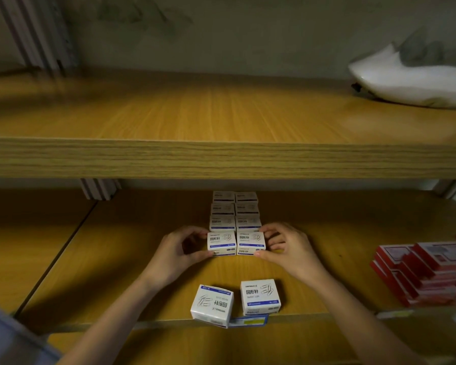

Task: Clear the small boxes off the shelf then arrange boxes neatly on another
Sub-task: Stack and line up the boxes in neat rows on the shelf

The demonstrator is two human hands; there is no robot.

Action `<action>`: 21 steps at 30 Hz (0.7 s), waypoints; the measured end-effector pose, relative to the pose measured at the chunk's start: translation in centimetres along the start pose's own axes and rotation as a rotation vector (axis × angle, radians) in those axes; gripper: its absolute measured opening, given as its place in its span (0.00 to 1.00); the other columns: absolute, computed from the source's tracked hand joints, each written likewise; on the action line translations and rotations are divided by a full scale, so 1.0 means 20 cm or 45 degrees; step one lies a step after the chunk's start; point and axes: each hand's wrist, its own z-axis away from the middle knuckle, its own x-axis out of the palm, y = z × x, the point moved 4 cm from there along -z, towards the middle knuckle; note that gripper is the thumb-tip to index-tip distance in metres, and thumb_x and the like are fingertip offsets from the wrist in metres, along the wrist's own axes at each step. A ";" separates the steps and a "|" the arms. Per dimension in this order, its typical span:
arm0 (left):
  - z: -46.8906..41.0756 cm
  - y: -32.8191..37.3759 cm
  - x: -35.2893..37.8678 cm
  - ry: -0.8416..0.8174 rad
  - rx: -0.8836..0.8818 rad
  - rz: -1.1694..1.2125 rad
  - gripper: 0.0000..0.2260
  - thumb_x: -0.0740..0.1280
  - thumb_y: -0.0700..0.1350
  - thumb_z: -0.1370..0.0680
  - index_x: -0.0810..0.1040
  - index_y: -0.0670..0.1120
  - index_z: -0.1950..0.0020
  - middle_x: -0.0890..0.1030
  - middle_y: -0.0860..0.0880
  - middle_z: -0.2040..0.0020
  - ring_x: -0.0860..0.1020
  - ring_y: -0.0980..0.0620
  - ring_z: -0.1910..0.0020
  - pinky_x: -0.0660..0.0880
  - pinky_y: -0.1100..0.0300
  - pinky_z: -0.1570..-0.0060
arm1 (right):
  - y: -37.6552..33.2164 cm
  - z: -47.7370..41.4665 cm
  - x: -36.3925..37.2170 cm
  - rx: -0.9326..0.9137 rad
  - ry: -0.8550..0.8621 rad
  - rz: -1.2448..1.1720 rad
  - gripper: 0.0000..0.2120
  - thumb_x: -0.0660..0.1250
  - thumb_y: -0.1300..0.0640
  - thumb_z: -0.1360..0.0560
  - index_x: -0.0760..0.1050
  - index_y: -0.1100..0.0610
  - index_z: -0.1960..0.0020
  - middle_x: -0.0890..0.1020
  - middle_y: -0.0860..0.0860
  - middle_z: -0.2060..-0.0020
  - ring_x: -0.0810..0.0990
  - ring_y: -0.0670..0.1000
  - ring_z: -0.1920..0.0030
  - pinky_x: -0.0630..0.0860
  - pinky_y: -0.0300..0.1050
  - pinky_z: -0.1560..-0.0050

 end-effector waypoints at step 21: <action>0.34 0.07 -0.05 -0.456 0.029 0.170 0.27 0.75 0.58 0.39 0.72 0.64 0.41 0.74 0.64 0.42 0.71 0.61 0.39 0.70 0.63 0.40 | -0.07 0.37 -0.07 -0.042 -0.444 0.101 0.25 0.72 0.44 0.36 0.67 0.34 0.43 0.73 0.33 0.53 0.67 0.32 0.49 0.65 0.24 0.54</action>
